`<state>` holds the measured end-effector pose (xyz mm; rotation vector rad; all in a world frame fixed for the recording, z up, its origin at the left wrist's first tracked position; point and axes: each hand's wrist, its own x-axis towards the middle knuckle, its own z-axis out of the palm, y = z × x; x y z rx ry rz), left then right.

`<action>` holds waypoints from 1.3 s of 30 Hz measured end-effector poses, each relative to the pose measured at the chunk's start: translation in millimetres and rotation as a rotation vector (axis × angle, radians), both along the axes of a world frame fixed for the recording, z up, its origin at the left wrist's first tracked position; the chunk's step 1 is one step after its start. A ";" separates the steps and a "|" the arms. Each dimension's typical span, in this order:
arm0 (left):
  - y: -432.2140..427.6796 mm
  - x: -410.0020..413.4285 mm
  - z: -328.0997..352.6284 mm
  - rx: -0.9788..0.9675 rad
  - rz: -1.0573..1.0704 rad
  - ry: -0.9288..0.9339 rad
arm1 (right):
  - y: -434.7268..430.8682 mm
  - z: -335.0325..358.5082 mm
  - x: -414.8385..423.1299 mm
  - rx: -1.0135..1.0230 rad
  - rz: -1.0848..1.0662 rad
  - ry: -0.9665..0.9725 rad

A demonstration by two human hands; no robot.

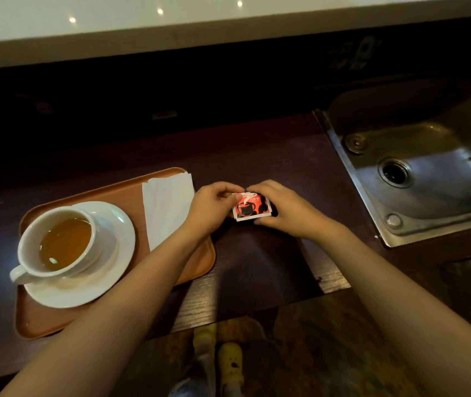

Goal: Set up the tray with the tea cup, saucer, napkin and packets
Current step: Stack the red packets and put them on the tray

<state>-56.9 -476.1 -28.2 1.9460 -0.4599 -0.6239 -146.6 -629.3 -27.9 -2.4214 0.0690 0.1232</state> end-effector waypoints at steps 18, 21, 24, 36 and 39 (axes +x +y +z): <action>119.2 -17.1 21.4 0.268 -0.054 -0.498 | 100.4 18.7 38.2 0.042 0.211 -0.010; 135.8 -31.7 7.0 0.320 -0.040 -0.518 | 115.6 7.3 29.4 -0.015 0.259 -0.002; 145.7 -43.2 -5.0 0.339 -0.028 -0.528 | 123.6 -3.0 22.9 -0.133 0.288 -0.029; 163.5 -57.8 -7.3 0.387 -0.004 -0.505 | 122.2 -8.3 18.0 -0.172 0.289 -0.023; 184.6 -67.4 6.8 0.239 0.144 -0.500 | 124.1 0.0 27.8 -0.100 0.218 -0.047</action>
